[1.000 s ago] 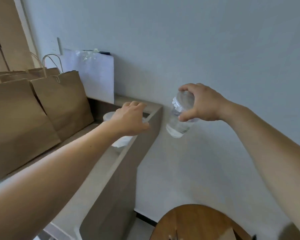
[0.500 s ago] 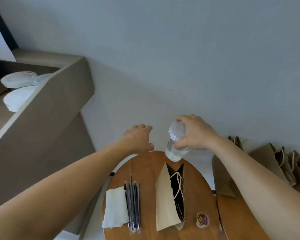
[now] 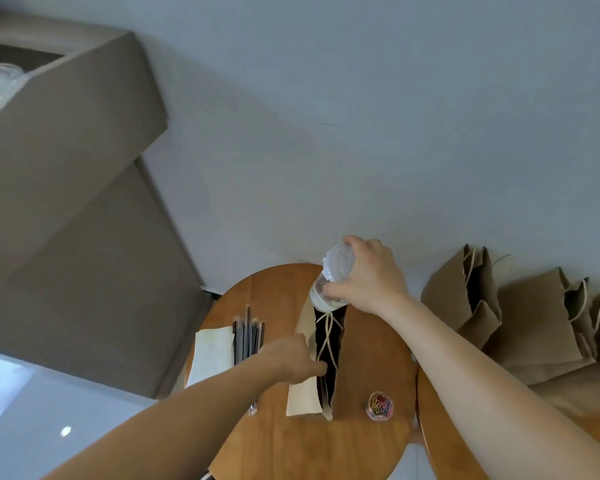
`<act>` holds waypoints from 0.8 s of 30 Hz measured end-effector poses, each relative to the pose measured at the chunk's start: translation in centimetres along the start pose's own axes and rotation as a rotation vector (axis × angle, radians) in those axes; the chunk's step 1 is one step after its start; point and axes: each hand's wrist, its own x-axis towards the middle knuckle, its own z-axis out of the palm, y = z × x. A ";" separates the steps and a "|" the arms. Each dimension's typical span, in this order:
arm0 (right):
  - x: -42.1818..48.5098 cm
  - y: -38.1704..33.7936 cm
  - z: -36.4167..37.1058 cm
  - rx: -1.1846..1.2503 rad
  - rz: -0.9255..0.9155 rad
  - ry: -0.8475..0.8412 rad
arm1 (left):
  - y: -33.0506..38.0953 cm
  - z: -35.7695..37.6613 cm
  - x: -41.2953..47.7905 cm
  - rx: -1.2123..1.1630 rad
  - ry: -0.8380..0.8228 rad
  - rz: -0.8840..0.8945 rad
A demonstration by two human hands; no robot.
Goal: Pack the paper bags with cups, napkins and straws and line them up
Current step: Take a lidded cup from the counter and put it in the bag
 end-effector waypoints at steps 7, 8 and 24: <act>-2.3 1.1 1.5 -0.077 -0.129 -0.055 | -1.1 0.4 1.1 -0.236 0.096 -0.083; -2.7 1.4 1.4 -0.100 -0.178 -0.067 | -1.3 0.3 1.1 -0.268 0.122 -0.091; -3.8 2.2 13.3 -0.405 -0.316 -0.392 | -5.1 1.8 1.8 -0.469 0.151 -0.058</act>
